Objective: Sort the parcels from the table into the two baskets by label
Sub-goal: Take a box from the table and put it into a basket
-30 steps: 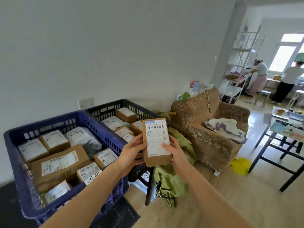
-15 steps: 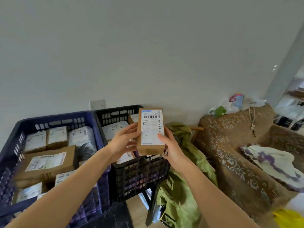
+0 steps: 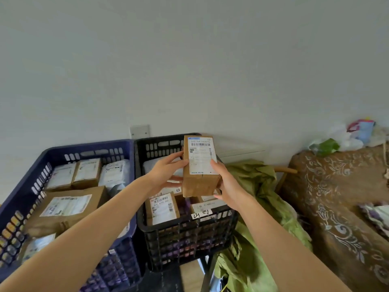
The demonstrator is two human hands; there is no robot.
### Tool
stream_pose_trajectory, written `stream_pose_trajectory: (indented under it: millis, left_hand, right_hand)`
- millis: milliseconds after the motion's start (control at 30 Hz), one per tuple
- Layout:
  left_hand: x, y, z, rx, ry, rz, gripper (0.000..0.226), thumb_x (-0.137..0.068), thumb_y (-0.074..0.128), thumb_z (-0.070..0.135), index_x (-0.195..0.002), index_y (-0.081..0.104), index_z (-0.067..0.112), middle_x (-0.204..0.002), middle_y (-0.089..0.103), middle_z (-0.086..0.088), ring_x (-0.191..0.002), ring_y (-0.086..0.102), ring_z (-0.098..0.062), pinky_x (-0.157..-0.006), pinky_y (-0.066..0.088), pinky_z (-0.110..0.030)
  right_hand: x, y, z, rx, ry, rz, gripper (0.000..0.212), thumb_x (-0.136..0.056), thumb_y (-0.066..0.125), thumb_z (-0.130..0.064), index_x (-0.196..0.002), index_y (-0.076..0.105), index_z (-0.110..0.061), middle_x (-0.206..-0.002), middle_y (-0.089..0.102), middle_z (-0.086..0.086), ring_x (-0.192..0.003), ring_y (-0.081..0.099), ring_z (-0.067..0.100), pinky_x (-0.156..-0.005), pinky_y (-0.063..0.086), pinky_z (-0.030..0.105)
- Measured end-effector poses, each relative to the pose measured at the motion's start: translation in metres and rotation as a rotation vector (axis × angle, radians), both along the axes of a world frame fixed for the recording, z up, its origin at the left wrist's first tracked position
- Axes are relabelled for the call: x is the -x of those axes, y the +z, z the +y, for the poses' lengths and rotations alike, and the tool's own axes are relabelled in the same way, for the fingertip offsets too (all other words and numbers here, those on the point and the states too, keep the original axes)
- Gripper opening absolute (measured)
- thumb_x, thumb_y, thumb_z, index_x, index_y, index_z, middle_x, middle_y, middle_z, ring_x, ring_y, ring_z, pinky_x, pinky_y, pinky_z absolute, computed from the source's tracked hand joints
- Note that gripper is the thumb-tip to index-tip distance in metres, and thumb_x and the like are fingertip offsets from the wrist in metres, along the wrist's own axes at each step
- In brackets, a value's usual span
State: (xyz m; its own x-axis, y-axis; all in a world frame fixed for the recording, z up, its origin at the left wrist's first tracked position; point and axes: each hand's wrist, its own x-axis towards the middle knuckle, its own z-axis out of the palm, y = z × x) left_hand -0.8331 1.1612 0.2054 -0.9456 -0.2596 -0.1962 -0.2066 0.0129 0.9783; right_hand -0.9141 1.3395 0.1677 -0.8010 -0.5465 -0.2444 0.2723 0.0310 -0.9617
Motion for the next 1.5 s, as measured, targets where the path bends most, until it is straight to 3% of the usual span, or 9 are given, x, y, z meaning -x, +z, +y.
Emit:
stream_pose_trajectory:
  millis: [133, 267, 400, 633, 900, 1133, 1233, 1367, 1500]
  left_hand:
    - [0.024, -0.016, -0.016, -0.029, 0.023, -0.038, 0.051, -0.093, 0.062, 0.031, -0.140, 0.042, 0.038, -0.116, 0.063, 0.005, -0.095, 0.068, -0.025, -0.083, 0.057, -0.041]
    - [0.046, -0.035, -0.031, -0.067, 0.033, -0.073, 0.053, -0.092, 0.063, 0.031, -0.140, 0.042, 0.039, -0.119, 0.063, 0.003, -0.096, 0.069, -0.025, -0.077, 0.058, -0.038]
    - [0.060, -0.058, -0.041, -0.113, 0.037, -0.123, 0.052, -0.094, 0.061, 0.030, -0.142, 0.041, 0.037, -0.120, 0.062, 0.003, -0.098, 0.067, -0.027, -0.078, 0.057, -0.038]
    - [0.080, -0.079, -0.055, -0.134, 0.085, -0.175, 0.055, -0.093, 0.061, 0.030, -0.144, 0.039, 0.035, -0.121, 0.061, 0.003, -0.097, 0.067, -0.026, -0.070, 0.056, -0.035]
    - [0.109, -0.085, -0.056, -0.110, 0.174, -0.218, 0.058, -0.091, 0.063, 0.037, -0.143, 0.037, 0.042, -0.114, 0.065, 0.000, -0.100, 0.066, -0.026, -0.077, 0.056, -0.040]
    - [0.135, -0.090, -0.041, -0.122, 0.176, -0.233, 0.056, -0.093, 0.061, 0.037, -0.143, 0.037, 0.042, -0.114, 0.062, 0.001, -0.099, 0.066, -0.026, -0.072, 0.056, -0.037]
    - [0.135, -0.090, -0.045, -0.123, 0.168, -0.231, 0.054, -0.093, 0.060, 0.040, -0.142, 0.038, 0.041, -0.119, 0.061, -0.003, -0.101, 0.066, -0.028, -0.080, 0.057, -0.043]
    - [0.126, -0.093, -0.054, -0.131, 0.142, -0.256, 0.053, -0.093, 0.049, 0.056, -0.141, 0.039, 0.037, -0.128, 0.056, -0.003, -0.104, 0.065, -0.031, -0.083, 0.056, -0.045]
    - [0.117, -0.100, -0.064, -0.091, 0.124, -0.314, 0.055, -0.088, 0.053, 0.060, -0.137, 0.042, 0.038, -0.128, 0.056, -0.002, -0.102, 0.066, -0.031, -0.082, 0.057, -0.045]
  right_hand:
    - [0.027, -0.010, -0.017, -0.047, 0.040, -0.039, 0.081, -0.064, 0.062, -0.076, -0.135, 0.043, -0.043, -0.142, 0.050, -0.004, -0.134, 0.039, 0.027, -0.110, 0.025, 0.060]
    - [0.054, -0.026, -0.030, -0.077, 0.023, -0.080, 0.077, -0.068, 0.064, -0.069, -0.136, 0.043, -0.040, -0.139, 0.053, -0.001, -0.130, 0.044, 0.027, -0.108, 0.033, 0.057]
    - [0.073, -0.048, -0.044, -0.128, -0.013, -0.114, 0.052, -0.087, 0.055, -0.059, -0.133, 0.044, -0.038, -0.136, 0.054, 0.000, -0.126, 0.047, 0.025, -0.108, 0.035, 0.057]
    - [0.097, -0.067, -0.060, -0.155, 0.040, -0.156, 0.054, -0.086, 0.055, -0.061, -0.134, 0.044, -0.038, -0.136, 0.052, -0.003, -0.126, 0.045, 0.023, -0.104, 0.036, 0.052]
    - [0.140, -0.063, -0.070, -0.168, 0.091, -0.206, 0.043, -0.091, 0.053, -0.055, -0.128, 0.051, -0.033, -0.128, 0.061, -0.001, -0.119, 0.052, 0.022, -0.104, 0.039, 0.050]
    - [0.168, -0.060, -0.059, -0.182, 0.167, -0.234, 0.037, -0.097, 0.043, -0.051, -0.126, 0.052, -0.030, -0.118, 0.066, 0.001, -0.107, 0.060, 0.020, -0.072, 0.047, 0.036]
    - [0.172, -0.063, -0.058, -0.171, 0.215, -0.250, 0.037, -0.096, 0.045, -0.052, -0.126, 0.053, -0.031, -0.120, 0.066, 0.001, -0.110, 0.059, 0.021, -0.077, 0.049, 0.038]
    - [0.171, -0.074, -0.059, -0.172, 0.253, -0.278, 0.047, -0.086, 0.056, -0.056, -0.127, 0.054, -0.033, -0.124, 0.064, 0.002, -0.118, 0.055, 0.026, -0.101, 0.043, 0.055]
    - [0.160, -0.082, -0.058, -0.139, 0.305, -0.367, 0.043, -0.087, 0.057, -0.051, -0.124, 0.057, -0.030, -0.123, 0.064, 0.006, -0.117, 0.055, 0.028, -0.102, 0.042, 0.056]
